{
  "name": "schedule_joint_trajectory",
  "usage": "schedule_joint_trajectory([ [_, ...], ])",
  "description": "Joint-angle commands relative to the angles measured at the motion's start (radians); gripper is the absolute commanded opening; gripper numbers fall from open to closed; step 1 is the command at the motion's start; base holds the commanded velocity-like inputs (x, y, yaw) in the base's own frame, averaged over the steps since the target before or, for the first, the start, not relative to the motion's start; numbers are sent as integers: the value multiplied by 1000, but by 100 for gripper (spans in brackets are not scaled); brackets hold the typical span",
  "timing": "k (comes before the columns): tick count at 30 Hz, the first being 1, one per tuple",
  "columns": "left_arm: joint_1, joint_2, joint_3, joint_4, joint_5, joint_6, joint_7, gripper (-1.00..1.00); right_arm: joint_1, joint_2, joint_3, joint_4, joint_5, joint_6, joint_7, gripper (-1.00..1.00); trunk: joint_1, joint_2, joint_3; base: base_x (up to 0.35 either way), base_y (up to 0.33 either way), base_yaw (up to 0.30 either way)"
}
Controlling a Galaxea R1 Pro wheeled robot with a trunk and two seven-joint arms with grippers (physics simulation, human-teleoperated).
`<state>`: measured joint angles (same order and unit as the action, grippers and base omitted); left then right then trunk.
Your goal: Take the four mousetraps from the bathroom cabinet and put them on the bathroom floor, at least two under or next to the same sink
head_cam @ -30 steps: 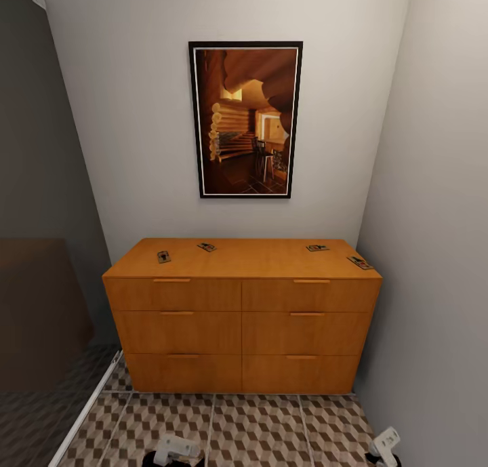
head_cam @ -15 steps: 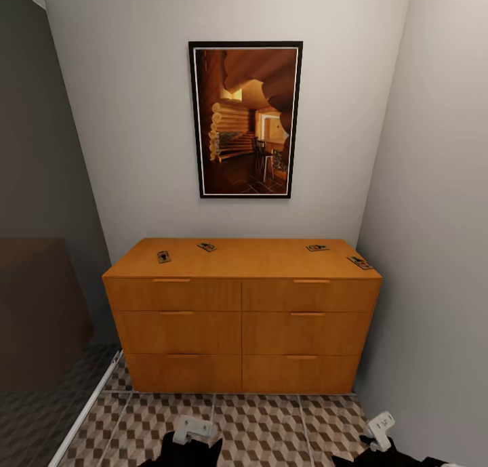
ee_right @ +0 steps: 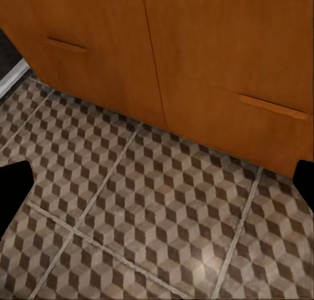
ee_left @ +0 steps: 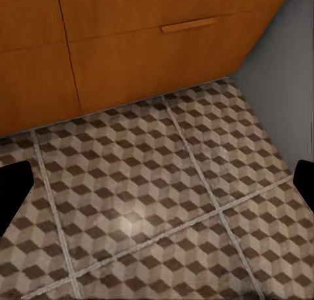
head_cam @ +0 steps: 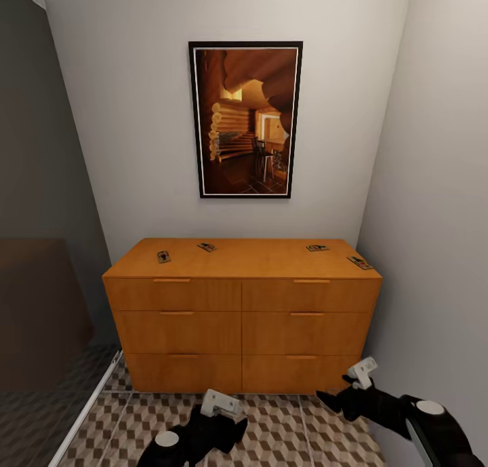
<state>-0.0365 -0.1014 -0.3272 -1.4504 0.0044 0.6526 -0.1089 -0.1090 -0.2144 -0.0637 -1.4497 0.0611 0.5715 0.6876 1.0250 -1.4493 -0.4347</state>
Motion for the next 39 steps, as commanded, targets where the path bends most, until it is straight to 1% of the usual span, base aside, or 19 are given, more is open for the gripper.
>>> schedule_joint_trajectory([
  [1,-9,-1,-4,-1,0,6,-3,100,-14,0,-1,-1,5,5,8,100,0,-1,-1,0,0,0],
  [4,-34,-4,-19,-2,2,11,-6,100,-48,0,0,-1,-7,6,15,100,0,-1,-1,0,0,0],
  [5,-53,-7,-32,-2,7,18,-13,100,-68,-1,0,-1,-23,6,31,100,0,-1,-1,0,0,0],
  [8,-85,-9,-52,-3,24,39,-30,100,-98,-3,0,-1,-50,8,70,100,0,-1,-1,0,0,0],
  [9,-110,-10,-63,-3,44,57,-43,100,-117,-4,1,-1,-68,9,98,100,0,-1,-1,0,0,0],
  [11,-138,-11,-69,-4,68,77,-53,100,-137,-4,0,-1,-83,16,121,100,0,-1,-1,0,0,0],
  [12,-164,-12,-74,-5,97,96,-60,100,-159,-4,0,-1,-93,34,138,100,0,-1,-1,0,0,0],
  [15,-202,-15,-78,-5,144,115,-66,100,-193,-5,0,-1,-102,74,152,100,0,-1,-1,0,0,0],
  [16,-226,-16,-80,-5,176,123,-68,100,-216,-5,-1,-1,-106,98,159,100,0,-1,-1,0,0,0],
  [19,-263,-17,-81,-5,222,131,-70,100,-251,-5,-1,-1,-109,124,171,100,0,-1,-1,0,0,0],
  [25,-345,-17,-82,-5,302,149,-72,100,-325,-5,-1,-1,-112,151,202,100,0,-1,-1,0,0,0],
  [27,-374,-17,-82,-6,329,174,-73,100,-351,-5,-1,-1,-113,160,214,100,0,-1,-1,0,0,0],
  [30,-418,-17,-82,-6,369,230,-74,100,-391,-5,-1,-1,-113,183,234,100,0,-1,-1,0,0,0],
  [34,-475,-17,-82,-7,419,289,-74,100,-452,-5,-1,0,-112,246,260,100,0,-1,-1,0,0,0],
  [39,-538,-17,-82,-7,470,324,-75,100,-527,-5,-4,0,-113,326,284,100,0,-1,-1,0,0,0],
])
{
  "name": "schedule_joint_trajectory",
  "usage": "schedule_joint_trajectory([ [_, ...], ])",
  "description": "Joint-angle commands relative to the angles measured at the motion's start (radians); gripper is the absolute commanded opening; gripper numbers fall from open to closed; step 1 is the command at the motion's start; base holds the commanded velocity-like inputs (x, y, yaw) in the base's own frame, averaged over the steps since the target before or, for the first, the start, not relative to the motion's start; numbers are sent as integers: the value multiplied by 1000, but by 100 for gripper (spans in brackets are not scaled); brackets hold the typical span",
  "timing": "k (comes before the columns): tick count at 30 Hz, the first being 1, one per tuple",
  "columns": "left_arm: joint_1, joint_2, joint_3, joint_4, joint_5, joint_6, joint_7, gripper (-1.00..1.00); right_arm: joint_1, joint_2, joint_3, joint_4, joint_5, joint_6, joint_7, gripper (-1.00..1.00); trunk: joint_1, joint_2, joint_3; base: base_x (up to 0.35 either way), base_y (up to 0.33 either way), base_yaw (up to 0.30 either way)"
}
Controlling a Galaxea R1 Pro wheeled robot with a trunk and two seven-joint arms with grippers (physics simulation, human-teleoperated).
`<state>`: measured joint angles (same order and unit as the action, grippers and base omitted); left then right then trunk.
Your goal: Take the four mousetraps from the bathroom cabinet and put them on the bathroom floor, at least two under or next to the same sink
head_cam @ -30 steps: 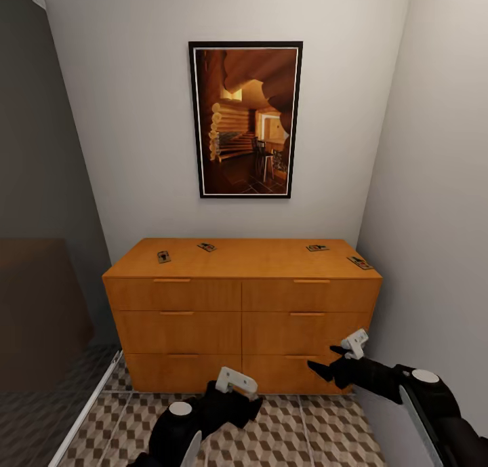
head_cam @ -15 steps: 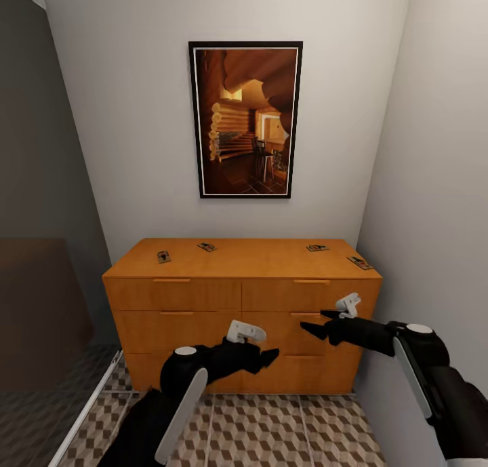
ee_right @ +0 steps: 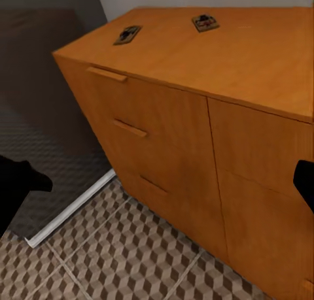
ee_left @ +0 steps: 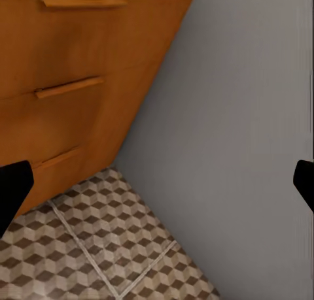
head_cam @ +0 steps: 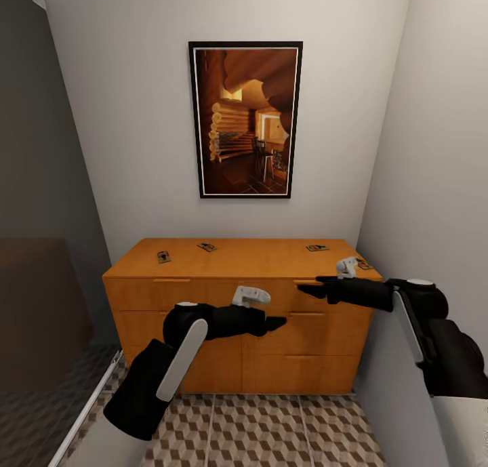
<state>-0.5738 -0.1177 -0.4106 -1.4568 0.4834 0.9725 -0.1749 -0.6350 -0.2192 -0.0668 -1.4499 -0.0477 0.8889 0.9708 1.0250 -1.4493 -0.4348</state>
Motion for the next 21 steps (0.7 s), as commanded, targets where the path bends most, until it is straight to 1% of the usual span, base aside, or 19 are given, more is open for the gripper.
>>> schedule_joint_trajectory([
  [1,-12,0,1,0,-1,8,-9,100,-15,0,-1,0,-4,19,4,100,0,-1,-1,0,0,0],
  [4,-42,0,1,-1,19,20,-9,100,-56,0,-2,0,-4,42,10,100,0,-1,-1,0,0,0],
  [11,-110,0,2,-1,54,37,-9,100,-146,0,-2,0,-4,82,16,100,0,-1,-1,0,0,0],
  [17,-151,2,3,-1,86,42,-9,100,-214,-1,-2,0,-4,108,17,100,0,-1,-1,0,0,0],
  [21,-179,6,5,-1,100,44,-9,100,-260,-2,-2,1,-4,116,17,100,0,-1,-1,0,0,0],
])
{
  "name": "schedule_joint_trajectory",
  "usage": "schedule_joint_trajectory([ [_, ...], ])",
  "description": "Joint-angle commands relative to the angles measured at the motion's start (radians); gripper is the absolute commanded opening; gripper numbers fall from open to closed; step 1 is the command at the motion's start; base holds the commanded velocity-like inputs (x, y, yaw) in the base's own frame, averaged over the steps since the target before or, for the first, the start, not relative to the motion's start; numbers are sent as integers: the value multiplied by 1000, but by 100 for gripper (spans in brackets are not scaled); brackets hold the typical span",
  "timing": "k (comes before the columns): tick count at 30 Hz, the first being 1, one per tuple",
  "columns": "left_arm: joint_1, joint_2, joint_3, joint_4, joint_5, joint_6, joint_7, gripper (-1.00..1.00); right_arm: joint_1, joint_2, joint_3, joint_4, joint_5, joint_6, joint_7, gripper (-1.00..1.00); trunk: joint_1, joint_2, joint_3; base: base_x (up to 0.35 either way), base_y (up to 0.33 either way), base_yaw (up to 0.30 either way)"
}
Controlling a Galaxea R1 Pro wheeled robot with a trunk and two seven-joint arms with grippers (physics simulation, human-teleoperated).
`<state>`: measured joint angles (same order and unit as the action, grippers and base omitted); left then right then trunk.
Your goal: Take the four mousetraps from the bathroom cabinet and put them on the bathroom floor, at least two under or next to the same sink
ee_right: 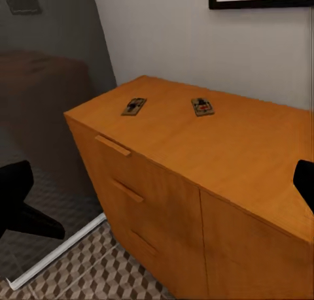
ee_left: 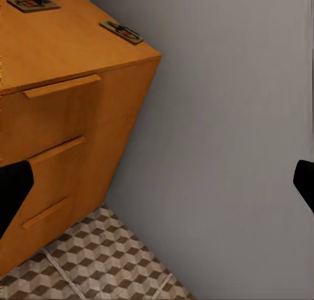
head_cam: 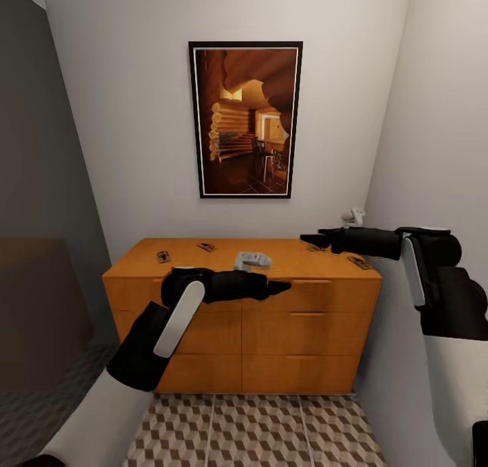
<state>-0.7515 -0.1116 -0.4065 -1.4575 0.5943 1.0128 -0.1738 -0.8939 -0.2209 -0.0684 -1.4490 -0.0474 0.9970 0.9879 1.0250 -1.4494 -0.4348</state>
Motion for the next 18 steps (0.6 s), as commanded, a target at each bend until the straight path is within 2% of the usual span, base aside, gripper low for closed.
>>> schedule_joint_trajectory([
  [1,-6,1,1,0,-9,4,-10,100,-9,-1,-1,0,-4,9,0,100,0,-1,-1,0,0,0],
  [8,-34,22,9,0,-3,4,-10,100,-70,-4,-1,2,-2,13,-1,100,0,-1,-1,0,0,0],
  [14,-70,37,56,0,-2,5,-10,100,-112,-3,-1,6,7,14,-10,100,0,-1,-1,0,0,0],
  [18,-88,36,89,0,-3,4,-9,100,-122,-1,1,13,27,13,-51,100,0,-1,-1,0,0,0],
])
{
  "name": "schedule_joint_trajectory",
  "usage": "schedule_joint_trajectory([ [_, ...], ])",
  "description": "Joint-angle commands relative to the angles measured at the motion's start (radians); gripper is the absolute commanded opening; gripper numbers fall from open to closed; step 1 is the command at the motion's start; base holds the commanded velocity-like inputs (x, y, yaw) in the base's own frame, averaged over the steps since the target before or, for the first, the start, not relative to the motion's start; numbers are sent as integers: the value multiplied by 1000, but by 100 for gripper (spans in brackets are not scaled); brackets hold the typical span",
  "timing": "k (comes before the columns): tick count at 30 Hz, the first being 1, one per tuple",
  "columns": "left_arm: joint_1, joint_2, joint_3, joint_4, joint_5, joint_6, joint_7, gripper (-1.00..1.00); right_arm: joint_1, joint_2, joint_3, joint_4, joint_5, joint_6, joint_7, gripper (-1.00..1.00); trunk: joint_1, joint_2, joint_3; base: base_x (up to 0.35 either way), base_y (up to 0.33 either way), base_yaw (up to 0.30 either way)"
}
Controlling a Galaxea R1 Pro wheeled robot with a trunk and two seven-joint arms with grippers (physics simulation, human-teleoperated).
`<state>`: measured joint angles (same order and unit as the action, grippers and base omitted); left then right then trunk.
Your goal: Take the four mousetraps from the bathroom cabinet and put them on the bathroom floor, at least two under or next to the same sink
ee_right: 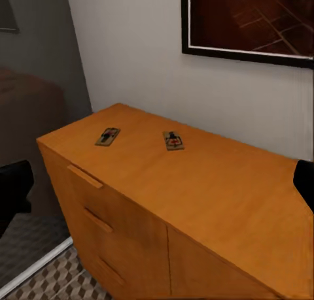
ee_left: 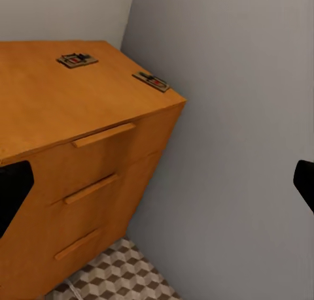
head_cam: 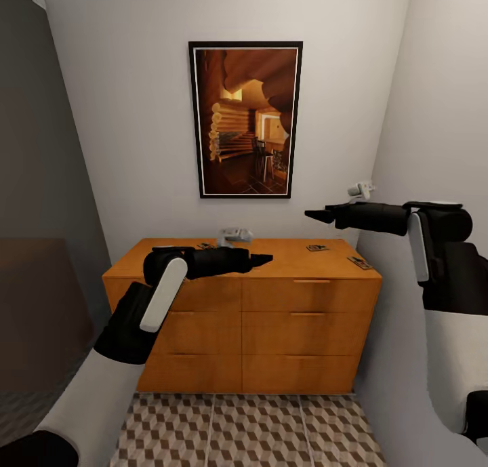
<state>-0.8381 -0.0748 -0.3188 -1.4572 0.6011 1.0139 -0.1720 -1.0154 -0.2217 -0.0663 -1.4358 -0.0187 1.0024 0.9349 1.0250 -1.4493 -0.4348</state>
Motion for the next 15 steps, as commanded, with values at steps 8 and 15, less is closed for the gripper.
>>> schedule_joint_trajectory([
  [8,-45,15,57,1,-19,2,-2,100,-6,7,3,8,49,3,-211,100,0,-1,-1,0,0,0],
  [15,-112,51,103,1,-22,2,24,100,-6,54,4,9,54,2,-404,100,0,-1,-1,0,0,0],
])
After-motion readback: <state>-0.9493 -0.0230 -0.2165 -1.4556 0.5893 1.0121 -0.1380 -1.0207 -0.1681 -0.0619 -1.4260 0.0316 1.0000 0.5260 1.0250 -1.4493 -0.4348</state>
